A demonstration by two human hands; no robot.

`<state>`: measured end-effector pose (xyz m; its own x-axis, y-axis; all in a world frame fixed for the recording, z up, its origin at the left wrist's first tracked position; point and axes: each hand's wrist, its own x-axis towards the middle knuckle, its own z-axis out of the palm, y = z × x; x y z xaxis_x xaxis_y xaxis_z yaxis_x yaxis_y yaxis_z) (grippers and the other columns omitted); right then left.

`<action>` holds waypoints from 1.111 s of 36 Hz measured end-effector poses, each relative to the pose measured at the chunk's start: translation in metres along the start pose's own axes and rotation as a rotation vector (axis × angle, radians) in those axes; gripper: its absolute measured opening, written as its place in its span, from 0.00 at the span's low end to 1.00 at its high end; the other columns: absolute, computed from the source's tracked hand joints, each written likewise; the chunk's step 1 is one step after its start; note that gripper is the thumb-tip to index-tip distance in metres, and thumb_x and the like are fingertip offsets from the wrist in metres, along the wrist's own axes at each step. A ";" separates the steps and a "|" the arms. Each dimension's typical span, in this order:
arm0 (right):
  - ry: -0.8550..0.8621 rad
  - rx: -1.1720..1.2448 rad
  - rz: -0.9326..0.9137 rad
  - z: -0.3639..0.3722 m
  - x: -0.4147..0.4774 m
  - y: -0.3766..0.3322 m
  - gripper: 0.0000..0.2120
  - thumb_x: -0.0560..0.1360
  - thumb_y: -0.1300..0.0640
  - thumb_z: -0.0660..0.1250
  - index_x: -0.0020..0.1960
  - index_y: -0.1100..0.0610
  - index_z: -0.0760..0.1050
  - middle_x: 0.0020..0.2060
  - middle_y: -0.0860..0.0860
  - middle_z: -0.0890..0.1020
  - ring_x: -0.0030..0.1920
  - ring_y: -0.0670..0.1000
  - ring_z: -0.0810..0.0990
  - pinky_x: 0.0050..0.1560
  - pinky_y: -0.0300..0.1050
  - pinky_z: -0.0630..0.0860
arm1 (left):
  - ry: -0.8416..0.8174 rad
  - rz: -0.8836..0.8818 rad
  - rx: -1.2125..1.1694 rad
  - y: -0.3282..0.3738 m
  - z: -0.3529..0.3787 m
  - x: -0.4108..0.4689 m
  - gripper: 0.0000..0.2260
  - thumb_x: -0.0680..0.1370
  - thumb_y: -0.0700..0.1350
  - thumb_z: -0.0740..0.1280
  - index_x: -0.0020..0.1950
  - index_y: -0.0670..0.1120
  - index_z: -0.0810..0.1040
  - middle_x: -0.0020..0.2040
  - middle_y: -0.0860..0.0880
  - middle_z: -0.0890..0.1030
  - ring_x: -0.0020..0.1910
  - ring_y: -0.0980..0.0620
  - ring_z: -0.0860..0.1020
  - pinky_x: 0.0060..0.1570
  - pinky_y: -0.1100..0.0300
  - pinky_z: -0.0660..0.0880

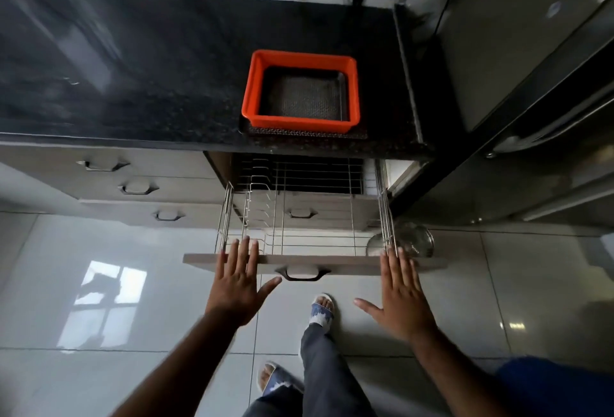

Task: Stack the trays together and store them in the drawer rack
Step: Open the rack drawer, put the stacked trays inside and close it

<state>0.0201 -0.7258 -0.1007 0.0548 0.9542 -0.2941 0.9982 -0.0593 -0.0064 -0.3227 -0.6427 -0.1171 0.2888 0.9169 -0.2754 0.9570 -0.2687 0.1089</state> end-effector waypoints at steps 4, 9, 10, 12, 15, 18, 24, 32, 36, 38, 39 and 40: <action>0.012 0.032 -0.006 0.003 -0.022 -0.005 0.56 0.70 0.21 0.53 0.79 0.64 0.55 0.80 0.60 0.57 0.81 0.62 0.53 0.77 0.63 0.58 | -0.032 0.004 0.000 0.001 0.002 -0.024 0.44 0.77 0.73 0.47 0.81 0.42 0.52 0.81 0.43 0.53 0.81 0.42 0.49 0.78 0.42 0.48; 0.092 0.080 -0.053 -0.006 -0.015 0.000 0.50 0.73 0.24 0.54 0.79 0.61 0.59 0.81 0.56 0.57 0.81 0.57 0.56 0.77 0.57 0.61 | 0.032 0.030 -0.060 -0.006 -0.006 -0.020 0.42 0.78 0.71 0.48 0.79 0.40 0.58 0.81 0.43 0.57 0.80 0.44 0.55 0.77 0.43 0.55; 0.108 0.088 -0.073 -0.011 -0.004 0.004 0.49 0.74 0.24 0.52 0.80 0.60 0.57 0.81 0.55 0.54 0.81 0.56 0.54 0.77 0.56 0.61 | 0.056 0.021 -0.075 -0.009 -0.012 -0.010 0.42 0.78 0.70 0.47 0.80 0.40 0.57 0.81 0.43 0.57 0.80 0.44 0.55 0.77 0.44 0.55; 0.125 0.123 -0.073 -0.027 0.028 0.012 0.48 0.75 0.24 0.49 0.82 0.58 0.50 0.82 0.54 0.48 0.82 0.54 0.49 0.80 0.53 0.59 | 0.093 -0.011 -0.111 -0.015 -0.033 0.019 0.42 0.78 0.70 0.44 0.80 0.40 0.54 0.81 0.43 0.55 0.81 0.45 0.54 0.78 0.45 0.54; 0.196 0.150 -0.047 -0.063 0.096 0.022 0.48 0.76 0.25 0.47 0.82 0.58 0.46 0.82 0.56 0.47 0.82 0.55 0.49 0.79 0.51 0.55 | 0.170 -0.041 -0.173 -0.025 -0.076 0.082 0.42 0.78 0.70 0.42 0.81 0.40 0.48 0.82 0.43 0.49 0.81 0.46 0.49 0.79 0.47 0.53; 0.271 0.228 -0.033 -0.106 0.170 0.030 0.45 0.78 0.30 0.50 0.81 0.60 0.48 0.81 0.58 0.52 0.82 0.56 0.51 0.80 0.51 0.55 | 0.282 -0.100 -0.333 -0.034 -0.123 0.151 0.39 0.80 0.67 0.47 0.81 0.41 0.48 0.82 0.42 0.51 0.81 0.46 0.50 0.79 0.48 0.53; 0.287 0.619 0.191 -0.161 0.306 0.035 0.28 0.82 0.46 0.60 0.77 0.61 0.63 0.75 0.60 0.69 0.76 0.59 0.67 0.76 0.54 0.66 | 0.301 -0.359 -0.614 -0.060 -0.186 0.280 0.20 0.81 0.45 0.61 0.72 0.41 0.69 0.64 0.35 0.79 0.63 0.34 0.77 0.61 0.47 0.74; 0.085 0.762 0.364 -0.173 0.409 0.041 0.20 0.77 0.56 0.69 0.67 0.62 0.77 0.59 0.60 0.83 0.61 0.60 0.81 0.63 0.50 0.77 | 0.099 -0.447 -0.526 -0.073 -0.191 0.360 0.08 0.75 0.45 0.69 0.50 0.46 0.86 0.47 0.40 0.86 0.50 0.41 0.84 0.47 0.54 0.76; 0.113 0.759 0.393 -0.164 0.427 0.050 0.19 0.71 0.61 0.74 0.61 0.60 0.81 0.52 0.58 0.86 0.54 0.57 0.84 0.57 0.45 0.78 | 0.097 -0.517 -0.645 -0.075 -0.186 0.368 0.10 0.70 0.48 0.72 0.49 0.50 0.87 0.36 0.48 0.85 0.41 0.48 0.85 0.40 0.61 0.75; 0.144 0.802 0.409 -0.163 0.429 0.051 0.19 0.70 0.62 0.76 0.61 0.60 0.81 0.51 0.57 0.86 0.53 0.57 0.85 0.56 0.45 0.78 | 0.096 -0.550 -0.704 -0.076 -0.187 0.370 0.13 0.67 0.47 0.71 0.49 0.50 0.87 0.31 0.51 0.82 0.33 0.51 0.83 0.36 0.63 0.77; 0.161 0.820 0.420 -0.163 0.428 0.050 0.19 0.70 0.62 0.76 0.61 0.60 0.82 0.51 0.57 0.87 0.53 0.56 0.85 0.56 0.45 0.79 | 0.099 -0.563 -0.715 -0.076 -0.188 0.371 0.14 0.66 0.46 0.71 0.49 0.50 0.87 0.31 0.51 0.82 0.33 0.51 0.83 0.36 0.62 0.78; 0.178 0.831 0.434 -0.163 0.427 0.049 0.19 0.70 0.62 0.76 0.60 0.59 0.82 0.51 0.57 0.87 0.53 0.56 0.85 0.57 0.46 0.79 | 0.103 -0.566 -0.712 -0.075 -0.190 0.372 0.14 0.66 0.45 0.71 0.50 0.49 0.87 0.32 0.49 0.83 0.35 0.50 0.83 0.39 0.61 0.78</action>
<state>0.0967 -0.2731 -0.0705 0.4879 0.8264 -0.2811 0.5578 -0.5429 -0.6278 -0.2920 -0.2253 -0.0463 -0.2545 0.8874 -0.3843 0.7035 0.4426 0.5560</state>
